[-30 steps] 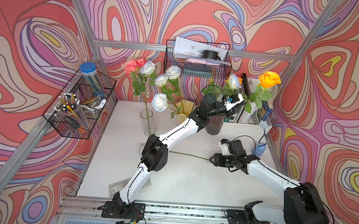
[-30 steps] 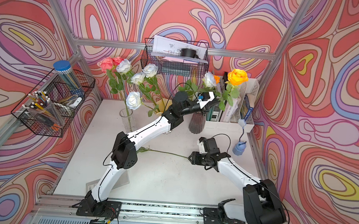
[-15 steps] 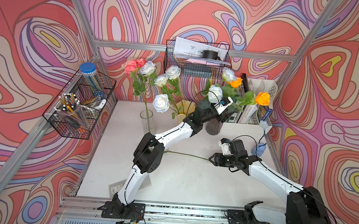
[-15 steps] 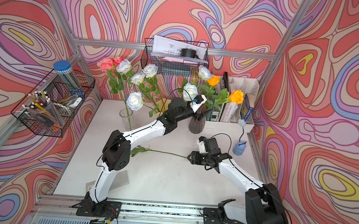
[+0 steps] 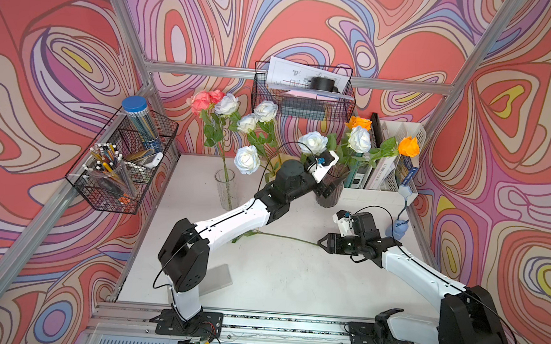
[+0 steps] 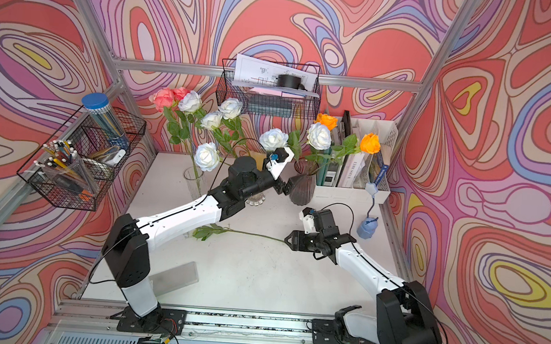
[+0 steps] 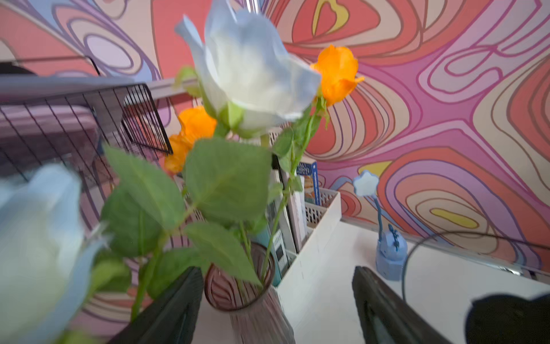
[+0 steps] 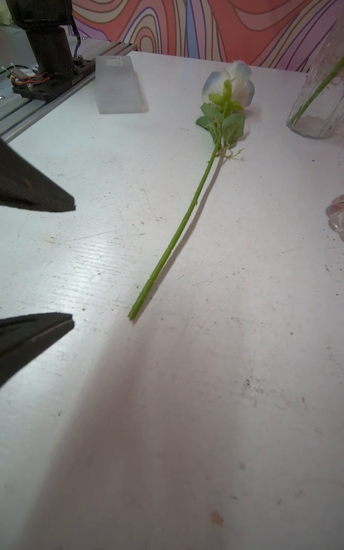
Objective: Arrange the flowers in different vases according to their colors
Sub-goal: Insert the flower into the vase, then pick up the flower at the center of the board.
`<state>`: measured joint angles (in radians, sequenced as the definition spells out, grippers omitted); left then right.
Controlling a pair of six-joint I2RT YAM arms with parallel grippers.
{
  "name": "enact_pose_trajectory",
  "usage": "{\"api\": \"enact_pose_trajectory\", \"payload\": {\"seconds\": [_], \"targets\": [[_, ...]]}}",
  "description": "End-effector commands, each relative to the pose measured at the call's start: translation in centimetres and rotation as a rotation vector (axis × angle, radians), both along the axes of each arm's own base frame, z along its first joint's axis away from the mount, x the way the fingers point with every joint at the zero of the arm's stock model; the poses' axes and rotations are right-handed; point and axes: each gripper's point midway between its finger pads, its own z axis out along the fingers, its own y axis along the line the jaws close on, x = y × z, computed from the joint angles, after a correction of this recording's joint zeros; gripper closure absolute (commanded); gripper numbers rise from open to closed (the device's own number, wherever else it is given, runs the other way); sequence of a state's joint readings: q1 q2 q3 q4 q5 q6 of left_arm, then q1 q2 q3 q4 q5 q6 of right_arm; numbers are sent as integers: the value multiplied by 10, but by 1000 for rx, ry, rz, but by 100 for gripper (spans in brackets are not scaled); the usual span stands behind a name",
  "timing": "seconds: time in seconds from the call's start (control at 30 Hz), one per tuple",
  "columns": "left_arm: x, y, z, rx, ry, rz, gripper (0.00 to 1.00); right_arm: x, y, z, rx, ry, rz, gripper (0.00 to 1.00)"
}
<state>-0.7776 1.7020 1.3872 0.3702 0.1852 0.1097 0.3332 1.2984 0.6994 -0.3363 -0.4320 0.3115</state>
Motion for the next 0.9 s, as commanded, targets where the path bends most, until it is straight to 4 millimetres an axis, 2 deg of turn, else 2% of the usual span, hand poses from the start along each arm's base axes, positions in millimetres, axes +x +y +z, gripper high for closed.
{"api": "enact_pose_trajectory", "payload": {"seconds": [0.0,0.13,0.3,0.4,0.5,0.57,0.63,0.77,0.87], "targets": [[-27,36,-20,26,149,118,19,19,20,23,60,-78,77,44],[-66,96,-53,-5,321,288,20,22,53,26,28,-108,202,44],[-107,208,-97,-35,507,639,22,34,96,23,-105,-155,347,44],[-133,262,-116,-55,589,793,23,40,123,19,-140,-175,441,44],[-155,315,-137,-71,640,983,24,38,158,2,-228,-198,581,44],[-164,334,-148,-63,658,1051,24,41,178,-11,-302,-226,657,44],[-169,343,-154,-54,670,1086,23,49,190,-23,-371,-262,706,44],[-175,352,-167,-20,722,1124,23,66,199,-46,-445,-289,760,44],[-175,352,-173,-14,738,1115,23,72,202,-55,-470,-300,798,44]]}}
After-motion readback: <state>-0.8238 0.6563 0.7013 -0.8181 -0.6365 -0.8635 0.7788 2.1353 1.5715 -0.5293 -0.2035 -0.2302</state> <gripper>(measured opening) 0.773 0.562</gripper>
